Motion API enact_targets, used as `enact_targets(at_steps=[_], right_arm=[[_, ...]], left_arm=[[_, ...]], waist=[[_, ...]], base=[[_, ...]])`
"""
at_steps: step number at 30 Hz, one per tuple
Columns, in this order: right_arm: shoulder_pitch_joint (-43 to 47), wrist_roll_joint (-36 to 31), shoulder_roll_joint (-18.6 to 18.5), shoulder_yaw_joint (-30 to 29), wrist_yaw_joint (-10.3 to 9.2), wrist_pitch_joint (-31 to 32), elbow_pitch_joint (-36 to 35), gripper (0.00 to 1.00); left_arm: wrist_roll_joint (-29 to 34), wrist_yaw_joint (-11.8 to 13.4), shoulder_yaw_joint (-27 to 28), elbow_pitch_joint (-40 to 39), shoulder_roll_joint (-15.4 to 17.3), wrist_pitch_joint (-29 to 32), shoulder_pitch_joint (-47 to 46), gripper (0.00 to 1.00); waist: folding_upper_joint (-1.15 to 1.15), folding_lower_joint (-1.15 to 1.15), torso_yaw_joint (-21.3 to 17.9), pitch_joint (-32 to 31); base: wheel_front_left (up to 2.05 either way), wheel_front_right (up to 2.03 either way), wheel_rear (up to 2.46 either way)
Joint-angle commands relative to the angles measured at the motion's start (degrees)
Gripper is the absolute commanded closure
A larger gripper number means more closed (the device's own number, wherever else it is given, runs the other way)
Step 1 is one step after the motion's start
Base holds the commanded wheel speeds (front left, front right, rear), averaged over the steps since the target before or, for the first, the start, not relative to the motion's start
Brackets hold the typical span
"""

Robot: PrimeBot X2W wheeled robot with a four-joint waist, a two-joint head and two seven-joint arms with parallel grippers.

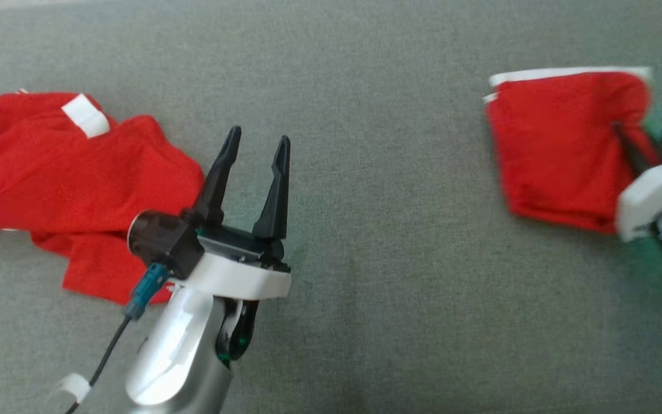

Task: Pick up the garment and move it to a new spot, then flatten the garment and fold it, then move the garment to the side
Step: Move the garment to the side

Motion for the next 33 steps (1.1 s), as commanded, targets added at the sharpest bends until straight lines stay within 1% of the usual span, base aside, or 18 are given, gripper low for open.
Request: enact_targets(at_steps=[1,4,7,10,13,14,15,18,21,22,25,29,33], right_arm=[[-1.53,0.93,-3.04,1.16,0.21,0.21,-1.66,1.0],[-2.29,2.43,-7.78,2.48,0.21,1.11,-1.17,1.0],[-3.18,3.1,-11.05,2.47,0.21,1.94,0.19,1.0],[-4.05,3.04,-12.65,1.65,0.21,2.17,1.67,1.0],[-5.12,2.88,-13.03,0.26,0.21,1.75,3.27,1.0],[-5.58,2.59,-13.01,-0.35,0.21,1.11,3.63,0.87],[-6.22,2.31,-12.96,-1.45,0.21,0.29,4.15,0.0],[-7.42,1.46,-11.85,-3.92,0.21,-1.59,5.6,0.0],[-7.67,0.49,-10.29,-5.19,0.21,-3.07,6.36,0.0],[-7.67,0.49,-10.29,-5.19,0.21,-3.07,6.36,0.0],[-7.12,0.21,-8.26,-6.23,0.21,-4.68,6.29,0.0],[-5.82,0.11,-4.15,-8.92,0.21,-7.01,3.98,0.0],[-3.2,0.13,1.35,-10.98,0.21,-8.18,-1.72,0.0]], left_arm=[[0.06,-0.03,1.28,-2.2,0.44,-0.28,-2.11,0.0],[0.16,-0.23,1.18,-2.37,0.44,-0.28,-2.93,0.0],[0.08,-0.4,1.25,-2.45,0.44,-0.28,-3.61,0.0],[-0.04,-0.5,1.2,-2.41,0.44,-0.28,-3.99,0.0],[-0.06,-0.59,1.1,-2.27,0.44,-0.28,-4.21,0.0],[-0.14,-0.63,1.06,-2.22,0.44,-0.28,-4.28,0.0],[-0.26,-0.69,1.05,-2.18,0.44,-0.28,-4.35,0.0],[-0.35,-0.83,1.57,-2.01,0.44,-0.28,-4.42,0.0],[-0.28,-0.8,2.45,-1.65,0.44,-0.28,-3.93,0.0],[-0.28,-0.8,2.45,-1.65,0.44,-0.28,-3.93,0.0],[-0.6,-0.65,3.52,-1.47,0.44,-0.28,-2.87,0.0],[-0.83,-0.44,5.04,-1.4,0.44,-0.28,-0.68,0.0],[-0.79,-0.21,6.96,-1.18,0.44,-0.28,1.92,0.0]], waist=[[0.0,0.0,-0.18,1.2],[0.0,0.0,0.09,2.54],[0.0,0.0,0.48,3.58],[0.0,0.0,0.79,4.3],[0.0,0.0,1.01,4.79],[0.0,0.0,1.08,4.89],[0.0,0.0,1.13,4.94],[0.0,0.0,1.21,4.42],[0.0,0.0,1.13,2.85],[0.0,0.0,1.13,2.85],[0.0,0.0,1.12,0.22],[0.0,0.0,1.31,-3.98],[0.0,0.0,1.38,-7.69]], base=[[0.0,0.0,0.0],[0.0,0.0,0.0],[0.0,0.0,0.0],[0.0,0.0,0.0],[0.0,0.0,0.0],[0.0,0.0,0.0],[0.0,0.0,0.0],[0.0,0.0,0.0],[0.0,0.0,0.0],[0.0,0.0,0.0],[0.0,0.0,0.0],[0.0,0.0,0.0],[0.0,0.0,0.0]])
